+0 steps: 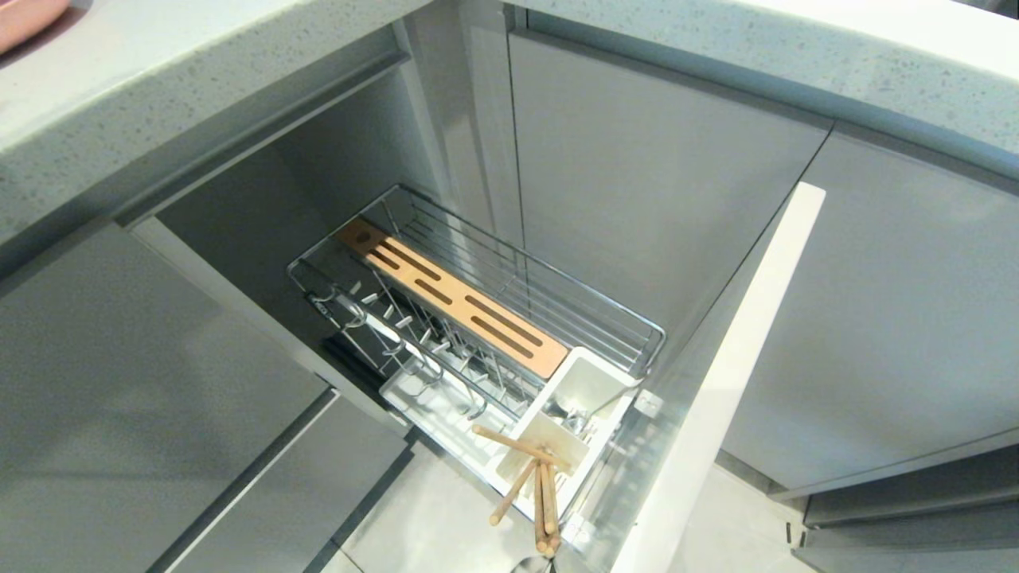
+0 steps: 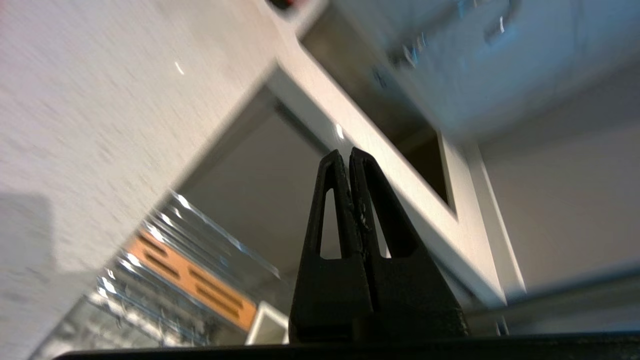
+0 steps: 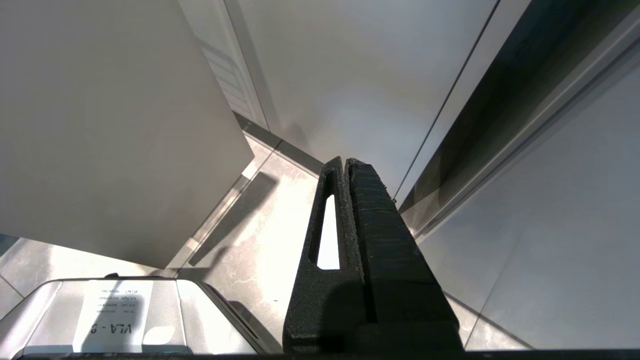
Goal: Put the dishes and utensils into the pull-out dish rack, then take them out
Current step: Take the chopsticks out of the cupboard
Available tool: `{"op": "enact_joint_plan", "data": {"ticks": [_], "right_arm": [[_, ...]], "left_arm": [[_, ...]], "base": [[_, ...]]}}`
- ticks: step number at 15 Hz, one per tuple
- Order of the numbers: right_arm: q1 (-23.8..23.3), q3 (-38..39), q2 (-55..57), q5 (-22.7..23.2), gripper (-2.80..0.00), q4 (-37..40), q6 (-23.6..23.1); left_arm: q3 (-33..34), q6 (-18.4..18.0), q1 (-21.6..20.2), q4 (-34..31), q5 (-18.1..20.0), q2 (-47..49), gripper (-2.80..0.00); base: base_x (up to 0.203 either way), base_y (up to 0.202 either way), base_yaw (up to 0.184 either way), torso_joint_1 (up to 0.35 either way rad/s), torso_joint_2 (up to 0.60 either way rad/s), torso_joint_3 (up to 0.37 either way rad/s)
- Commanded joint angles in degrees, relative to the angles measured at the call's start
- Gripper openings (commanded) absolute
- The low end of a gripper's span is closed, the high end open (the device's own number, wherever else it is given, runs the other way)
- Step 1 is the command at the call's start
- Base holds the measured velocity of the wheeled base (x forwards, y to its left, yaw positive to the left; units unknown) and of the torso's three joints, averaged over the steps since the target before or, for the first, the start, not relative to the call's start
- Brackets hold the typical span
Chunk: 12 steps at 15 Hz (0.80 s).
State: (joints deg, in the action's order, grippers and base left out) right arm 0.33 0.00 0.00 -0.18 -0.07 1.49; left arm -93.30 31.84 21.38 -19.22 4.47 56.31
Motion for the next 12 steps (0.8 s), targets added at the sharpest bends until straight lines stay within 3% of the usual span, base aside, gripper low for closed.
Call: {"op": "enact_joint_plan", "data": {"ticks": [1,3,6,12], "right_arm": [[0.02,0.09,0.0,0.0,-2.8,-0.01,0.01],[0.02,0.09,0.0,0.0,-2.8,-0.01,0.01],[0.02,0.09,0.0,0.0,-2.8,-0.01,0.01],[0.02,0.08,0.0,0.0,-2.8,-0.01,0.01]], "left_arm": [[1.38,-1.46,6.58,-2.73,0.75,0.21,-2.8],[2.1,-3.72,11.2,-7.17,0.96,2.47,-2.8],[2.25,-4.17,18.56,-13.56,1.24,6.61,-2.8],[2.63,-4.23,24.17,-19.18,1.43,12.17,-2.8]], "base": [[0.0,0.0,0.0,0.0,0.0,0.0],[0.0,0.0,0.0,0.0,0.0,0.0],[0.0,0.0,0.0,0.0,0.0,0.0],[0.0,0.0,0.0,0.0,0.0,0.0]]}}
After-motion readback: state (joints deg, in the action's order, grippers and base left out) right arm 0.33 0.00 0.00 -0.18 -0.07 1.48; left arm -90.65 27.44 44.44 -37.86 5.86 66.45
